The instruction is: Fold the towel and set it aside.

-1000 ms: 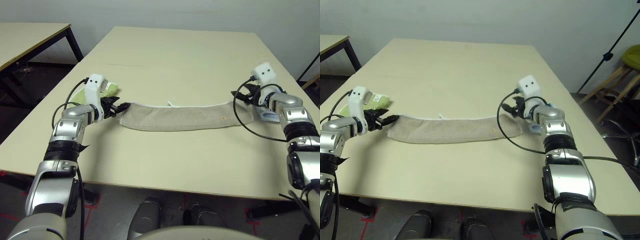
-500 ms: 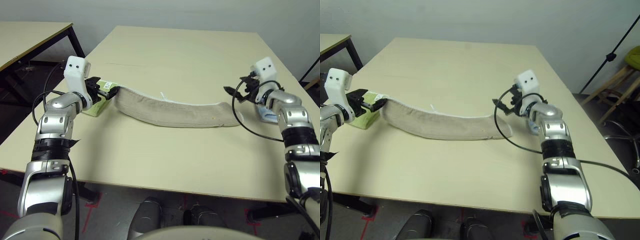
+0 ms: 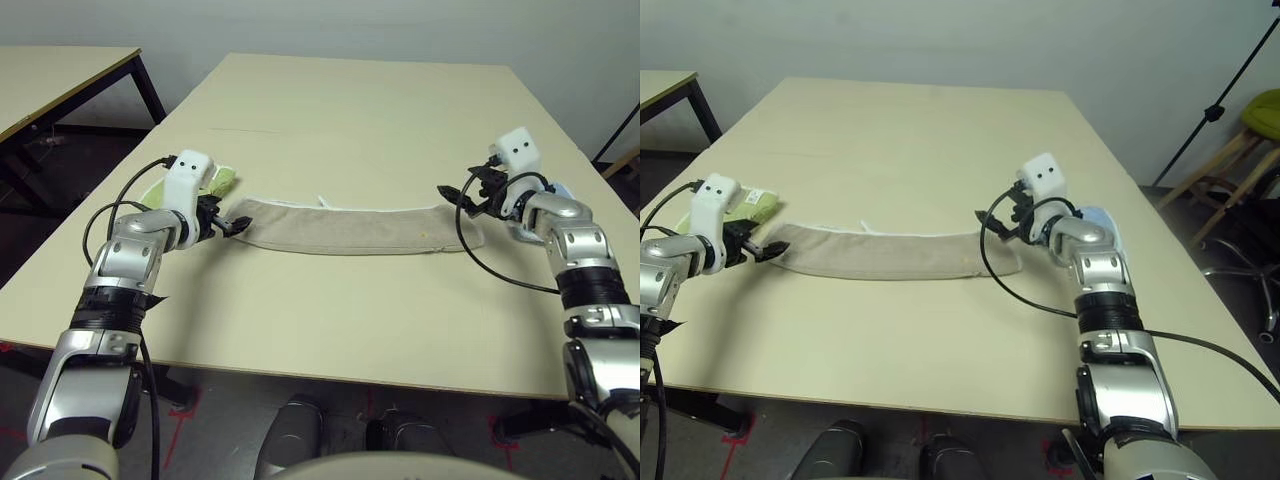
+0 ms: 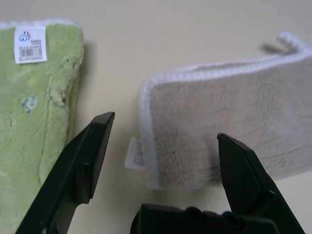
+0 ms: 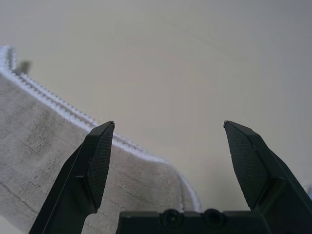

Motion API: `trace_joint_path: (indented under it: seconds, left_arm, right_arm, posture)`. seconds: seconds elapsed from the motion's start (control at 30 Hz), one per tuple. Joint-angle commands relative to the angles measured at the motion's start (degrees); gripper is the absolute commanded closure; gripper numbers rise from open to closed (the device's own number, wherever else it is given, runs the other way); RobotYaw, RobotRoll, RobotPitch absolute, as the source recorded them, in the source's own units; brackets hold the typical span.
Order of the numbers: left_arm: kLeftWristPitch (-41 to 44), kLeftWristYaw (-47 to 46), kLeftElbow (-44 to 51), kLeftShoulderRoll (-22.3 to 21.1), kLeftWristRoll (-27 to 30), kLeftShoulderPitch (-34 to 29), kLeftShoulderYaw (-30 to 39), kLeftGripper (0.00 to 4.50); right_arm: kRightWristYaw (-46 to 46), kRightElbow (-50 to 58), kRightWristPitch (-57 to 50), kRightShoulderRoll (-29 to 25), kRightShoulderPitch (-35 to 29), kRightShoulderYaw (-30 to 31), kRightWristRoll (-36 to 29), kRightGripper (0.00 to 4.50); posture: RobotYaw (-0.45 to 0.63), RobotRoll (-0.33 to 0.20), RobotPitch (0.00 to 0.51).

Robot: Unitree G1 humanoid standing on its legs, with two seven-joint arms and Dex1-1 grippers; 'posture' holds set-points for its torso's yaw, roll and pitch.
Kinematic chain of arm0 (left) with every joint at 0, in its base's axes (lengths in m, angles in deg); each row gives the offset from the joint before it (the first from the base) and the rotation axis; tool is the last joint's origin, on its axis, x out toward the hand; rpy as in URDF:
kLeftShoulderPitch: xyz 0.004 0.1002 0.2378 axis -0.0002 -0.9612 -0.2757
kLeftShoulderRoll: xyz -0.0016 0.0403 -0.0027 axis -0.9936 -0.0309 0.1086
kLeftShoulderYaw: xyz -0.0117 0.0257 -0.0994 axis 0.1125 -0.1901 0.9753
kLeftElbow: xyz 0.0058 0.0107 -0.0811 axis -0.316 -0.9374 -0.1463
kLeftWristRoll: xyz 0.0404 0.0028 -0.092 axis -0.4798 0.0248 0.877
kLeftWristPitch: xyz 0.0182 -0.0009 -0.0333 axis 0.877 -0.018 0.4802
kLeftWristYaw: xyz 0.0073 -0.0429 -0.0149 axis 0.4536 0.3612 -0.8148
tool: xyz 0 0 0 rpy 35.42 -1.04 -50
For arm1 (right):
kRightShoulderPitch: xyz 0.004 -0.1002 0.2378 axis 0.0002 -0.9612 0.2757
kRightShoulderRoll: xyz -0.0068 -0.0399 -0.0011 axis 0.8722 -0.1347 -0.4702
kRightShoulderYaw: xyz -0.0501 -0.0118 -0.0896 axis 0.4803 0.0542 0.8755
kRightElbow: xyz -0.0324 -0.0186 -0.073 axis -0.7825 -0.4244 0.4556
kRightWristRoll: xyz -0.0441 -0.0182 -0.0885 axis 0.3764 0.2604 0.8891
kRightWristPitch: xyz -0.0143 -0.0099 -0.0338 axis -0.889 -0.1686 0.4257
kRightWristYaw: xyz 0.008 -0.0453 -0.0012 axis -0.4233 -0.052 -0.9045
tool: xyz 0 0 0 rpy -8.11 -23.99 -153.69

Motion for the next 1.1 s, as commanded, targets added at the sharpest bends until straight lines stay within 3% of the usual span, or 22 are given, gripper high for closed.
trace_joint_path:
  seconds: [0.03,0.1,0.2,0.4,0.53,0.57,1.1]
  left_arm:
    - [1.3,0.1,5.8,3.1,4.9,0.2,3.3,0.06]
    - [1.6,0.2,9.1,4.7,6.3,-1.4,3.5,0.06]
    - [2.0,-2.9,12.7,8.8,7.8,-3.2,4.4,0.69]
    - [-1.4,-10.4,13.7,15.8,7.0,-7.4,5.2,2.68]
    - [-4.2,-13.7,11.6,17.1,6.0,-9.8,5.8,4.03]
    - [-4.8,-14.5,10.5,17.4,6.1,-10.1,6.5,4.37]
    - [-13.0,-17.0,-8.9,12.8,4.0,-6.8,9.7,4.46]
  right_arm:
    - [-0.8,4.1,-2.9,0.9,-1.8,0.3,-1.9,0.00]
    - [-0.8,7.2,-4.9,2.1,-3.2,0.1,-3.4,0.00]
    - [-0.5,11.3,-7.5,4.1,-5.4,0.2,-5.4,0.64]
    - [3.1,14.4,-9.3,8.1,-9.0,0.9,-5.6,2.86]
    - [5.7,15.0,-9.4,9.2,-11.3,0.9,-5.0,4.32]
    - [6.4,14.8,-9.2,9.3,-11.9,0.9,-4.8,4.50]
    - [14.7,-4.1,-3.9,5.5,-11.1,-0.1,1.3,4.50]
  posture:
    - [0.18,0.000,0.049]
    - [0.18,0.000,0.049]
    - [0.18,0.000,0.048]
    - [0.17,0.000,0.047]
    - [0.17,0.000,0.046]
    - [0.17,0.000,0.046]
    - [0.17,0.000,0.039]
